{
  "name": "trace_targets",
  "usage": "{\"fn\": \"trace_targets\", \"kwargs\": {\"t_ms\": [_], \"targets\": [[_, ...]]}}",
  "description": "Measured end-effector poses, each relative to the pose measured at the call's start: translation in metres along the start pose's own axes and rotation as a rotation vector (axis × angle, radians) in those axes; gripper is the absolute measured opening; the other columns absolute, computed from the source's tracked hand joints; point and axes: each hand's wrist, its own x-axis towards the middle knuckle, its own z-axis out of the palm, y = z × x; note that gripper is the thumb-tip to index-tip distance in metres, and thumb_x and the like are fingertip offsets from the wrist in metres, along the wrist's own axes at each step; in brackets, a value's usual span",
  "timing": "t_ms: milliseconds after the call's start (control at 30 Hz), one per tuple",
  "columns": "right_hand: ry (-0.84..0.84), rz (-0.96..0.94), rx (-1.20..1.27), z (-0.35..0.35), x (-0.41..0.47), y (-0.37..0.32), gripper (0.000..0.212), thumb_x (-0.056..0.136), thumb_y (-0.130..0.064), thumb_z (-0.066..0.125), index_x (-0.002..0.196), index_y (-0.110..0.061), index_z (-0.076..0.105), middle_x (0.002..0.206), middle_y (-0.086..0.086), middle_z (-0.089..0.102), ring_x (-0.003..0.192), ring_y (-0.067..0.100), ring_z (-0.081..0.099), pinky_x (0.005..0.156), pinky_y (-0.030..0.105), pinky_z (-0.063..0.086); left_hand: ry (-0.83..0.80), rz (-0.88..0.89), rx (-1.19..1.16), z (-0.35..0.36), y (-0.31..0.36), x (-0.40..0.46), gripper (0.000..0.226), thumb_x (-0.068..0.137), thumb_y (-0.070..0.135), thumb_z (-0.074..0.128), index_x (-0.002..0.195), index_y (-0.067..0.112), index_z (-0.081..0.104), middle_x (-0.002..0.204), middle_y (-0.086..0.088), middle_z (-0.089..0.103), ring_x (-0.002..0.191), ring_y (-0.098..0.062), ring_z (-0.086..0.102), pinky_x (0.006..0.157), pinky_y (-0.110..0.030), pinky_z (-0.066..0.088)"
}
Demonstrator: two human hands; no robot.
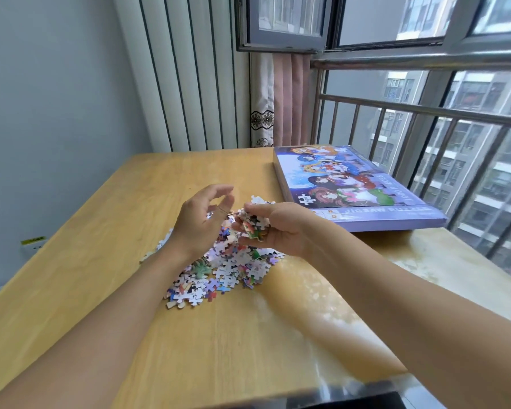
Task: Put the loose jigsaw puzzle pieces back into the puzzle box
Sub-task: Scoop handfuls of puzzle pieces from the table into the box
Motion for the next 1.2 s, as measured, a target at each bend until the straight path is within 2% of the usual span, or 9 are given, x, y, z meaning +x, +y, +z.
{"fn": "trace_targets", "kwargs": {"t_ms": [100,200,400,500,633,800,933,1100,1200], "targets": [[0.088,-0.044,-0.024,-0.015,-0.013,0.003,0.010,0.098,-0.004,0.061,0.106,0.002,0.059,0.090,0.018,0.062,0.085,0.030,0.067,0.081,0.041,0.052,-0.020,0.037,0.022,0.006,0.002,0.000,0.034,0.101,0.037,0.053,0.129,0.021,0.063,0.125,0.013,0.062,0.116,-0.003,0.058,0.095,-0.018,0.047],[0.080,-0.052,0.065,-0.034,-0.027,0.004,0.018,0.095,-0.001,0.064,0.107,0.010,0.058,0.095,0.023,0.062,0.084,0.033,0.066,0.089,0.044,0.057,-0.014,0.092,0.075,0.011,0.008,0.002,0.028,0.098,0.019,0.061,0.126,0.021,0.064,0.124,0.011,0.063,0.117,-0.005,0.058,0.097,-0.023,0.048],[0.053,-0.006,0.033,-0.081,-0.064,0.015,0.027,0.093,-0.002,0.067,0.115,0.011,0.059,0.097,0.025,0.066,0.089,0.035,0.068,0.106,0.053,0.047,-0.344,0.280,0.436,0.046,0.037,0.030,0.077,0.076,0.033,0.081,0.144,0.026,0.044,0.142,0.005,0.049,0.128,-0.014,0.046,0.107,-0.034,0.043],[0.054,-0.002,0.037,-0.097,-0.077,0.022,0.018,0.092,-0.002,0.068,0.109,0.004,0.064,0.097,0.021,0.068,0.091,0.035,0.068,0.098,0.050,0.054,-0.434,0.298,0.627,0.081,0.048,0.040,0.082,0.075,0.032,0.078,0.148,0.025,0.041,0.150,0.004,0.043,0.136,-0.019,0.040,0.108,-0.039,0.043],[0.094,0.040,0.113,-0.111,-0.083,0.024,0.018,0.093,-0.001,0.066,0.109,0.006,0.062,0.096,0.022,0.066,0.089,0.033,0.067,0.087,0.044,0.060,-0.281,0.183,0.406,0.110,0.051,0.047,0.022,0.089,0.027,0.061,0.107,0.025,0.073,0.106,0.005,0.072,0.097,-0.022,0.063,0.080,-0.037,0.053],[0.213,0.034,0.356,-0.122,-0.071,-0.001,0.016,0.099,-0.005,0.059,0.108,0.008,0.056,0.098,0.026,0.063,0.088,0.032,0.066,0.078,0.039,0.060,-0.106,0.012,0.141,0.111,0.061,0.070,0.029,0.096,0.037,0.063,0.114,0.018,0.076,0.092,-0.001,0.077,0.091,-0.019,0.069,0.074,-0.030,0.048],[0.295,0.024,0.432,-0.120,-0.051,-0.025,0.020,0.102,-0.007,0.056,0.116,0.006,0.051,0.108,0.025,0.058,0.093,0.033,0.065,0.066,0.040,0.062,-0.007,-0.044,0.042,0.107,0.071,0.084,0.033,0.095,0.041,0.064,0.097,0.011,0.078,0.080,-0.010,0.075,0.082,-0.026,0.066,0.073,-0.037,0.050],[0.406,-0.061,0.521,-0.109,-0.047,-0.053,0.014,0.102,-0.004,0.055,0.113,0.003,0.053,0.116,0.025,0.056,0.109,0.040,0.062,0.069,0.046,0.063,0.036,-0.027,0.012,0.096,0.085,0.096,0.040,0.094,0.045,0.064,0.090,0.008,0.077,0.085,-0.011,0.075,0.072,-0.015,0.052,0.071,-0.037,0.049],[0.434,-0.103,0.560,-0.104,-0.050,-0.068,0.006,0.102,-0.002,0.052,0.104,0.003,0.056,0.114,0.024,0.058,0.115,0.039,0.060,0.089,0.044,0.058,0.012,-0.004,-0.010,0.093,0.090,0.093,0.032,0.095,0.041,0.065,0.090,0.012,0.079,0.085,-0.009,0.076,0.071,-0.016,0.053,0.070,-0.035,0.048]]}}
